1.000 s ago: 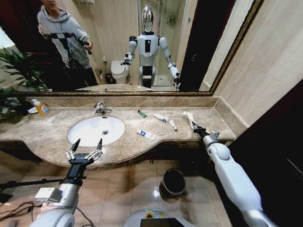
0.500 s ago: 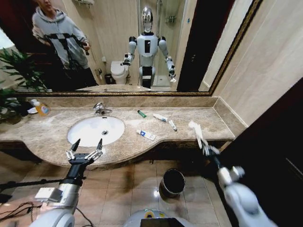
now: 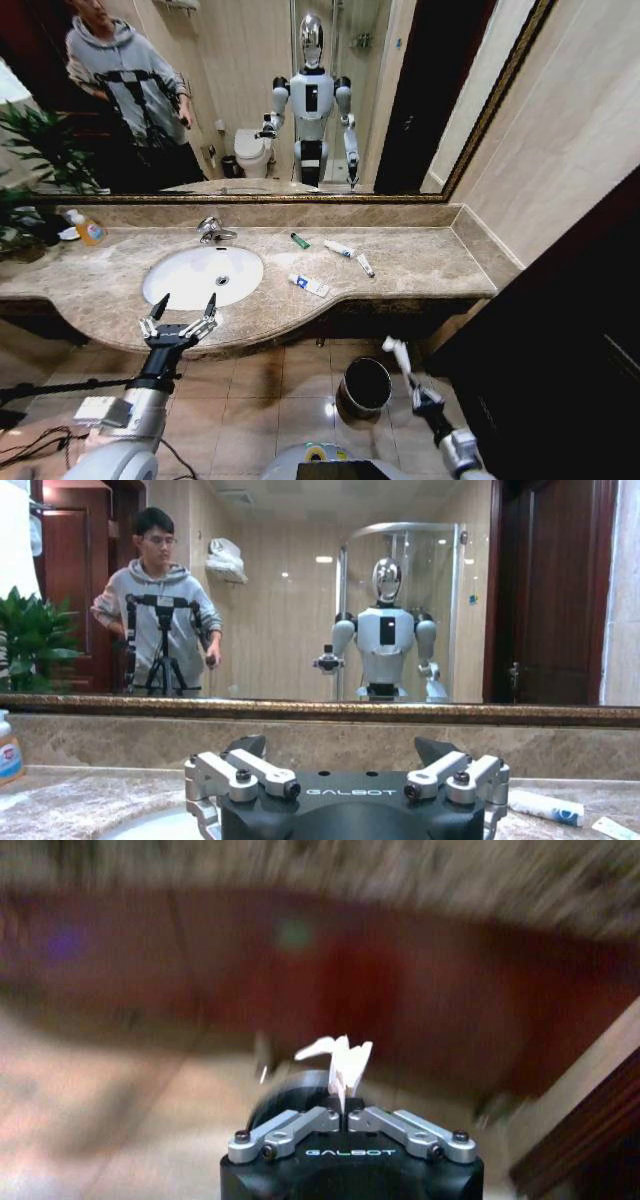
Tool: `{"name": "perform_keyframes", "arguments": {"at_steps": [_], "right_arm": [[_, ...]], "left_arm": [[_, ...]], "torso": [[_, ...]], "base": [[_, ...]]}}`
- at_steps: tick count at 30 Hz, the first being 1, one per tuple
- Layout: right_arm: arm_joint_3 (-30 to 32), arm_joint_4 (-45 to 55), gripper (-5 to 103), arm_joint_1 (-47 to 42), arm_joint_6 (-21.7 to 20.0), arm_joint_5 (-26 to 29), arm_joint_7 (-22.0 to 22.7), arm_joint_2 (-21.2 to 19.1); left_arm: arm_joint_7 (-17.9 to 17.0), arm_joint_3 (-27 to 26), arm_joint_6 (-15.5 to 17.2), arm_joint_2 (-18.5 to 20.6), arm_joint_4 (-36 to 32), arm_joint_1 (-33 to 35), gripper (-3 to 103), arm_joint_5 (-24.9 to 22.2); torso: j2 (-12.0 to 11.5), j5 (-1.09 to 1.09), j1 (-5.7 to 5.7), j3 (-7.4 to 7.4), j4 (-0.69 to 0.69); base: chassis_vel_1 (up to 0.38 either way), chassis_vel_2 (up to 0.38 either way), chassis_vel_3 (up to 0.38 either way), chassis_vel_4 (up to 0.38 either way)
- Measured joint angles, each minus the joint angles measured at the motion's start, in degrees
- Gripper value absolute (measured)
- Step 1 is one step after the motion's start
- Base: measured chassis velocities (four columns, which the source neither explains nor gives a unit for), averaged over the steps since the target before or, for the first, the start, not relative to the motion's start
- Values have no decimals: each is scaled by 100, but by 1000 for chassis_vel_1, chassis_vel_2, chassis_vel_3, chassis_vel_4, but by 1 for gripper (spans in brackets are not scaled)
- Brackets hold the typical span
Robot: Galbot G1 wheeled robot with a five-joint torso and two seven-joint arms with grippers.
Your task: Pick up the trash from the sink and place it in the trash bin.
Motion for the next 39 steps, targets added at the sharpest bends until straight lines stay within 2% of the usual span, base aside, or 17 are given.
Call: {"name": "perform_keyframes", "arguments": {"at_steps": [1,6,11,19,26,29,31,32,33,36,37,39], "right_arm": [[0,0,0,0,0,0,0,0],[-251,-1275,0,1012,-176,-809,-121,40],[-421,-2011,0,1650,-231,-1272,-129,35],[-543,-3154,0,2379,-119,-1669,-72,181],[-624,-3462,-1,2631,-76,-1729,-27,255],[-639,-3516,15,2683,-44,-1725,2,258],[-640,-3523,15,2688,-33,-1721,8,257],[-639,-3527,25,2691,-16,-1709,17,247],[-639,-3527,25,2691,-16,-1709,17,247],[-609,-3506,42,2664,7,-1679,21,229],[-609,-3506,42,2664,7,-1679,21,229],[-583,-3414,53,2603,8,-1650,22,216]], "left_arm": [[0,0,0,0,0,0,100,0],[0,0,0,0,0,0,100,0],[0,0,0,0,0,0,100,0],[0,0,0,0,0,0,100,0],[0,0,0,0,0,0,100,0],[0,1,0,0,0,0,100,0],[0,0,0,0,0,0,100,0],[0,0,0,0,0,0,100,0],[0,0,0,0,0,0,100,0],[0,0,0,0,0,0,100,0],[0,0,0,0,0,0,100,0],[0,0,0,0,0,0,100,0]], "torso": [[0,0,0,0,0],[-1,-1,1,0,2],[-1,-2,1,0,2],[-1,-2,1,0,1],[-1,-2,1,0,1],[-1,-2,1,0,1],[-1,-2,1,0,1],[-1,-2,1,0,1],[-1,-2,1,0,1],[-1,-1,1,0,1],[-1,-1,1,0,1],[-1,-2,0,0,1]], "base": [[0,0,0,0],[0,0,0,0],[0,0,0,0],[0,0,0,0],[0,0,0,0],[0,0,0,0],[0,0,0,0],[0,0,0,0],[0,0,0,0],[0,0,0,0],[0,0,0,0],[0,0,0,0]]}}
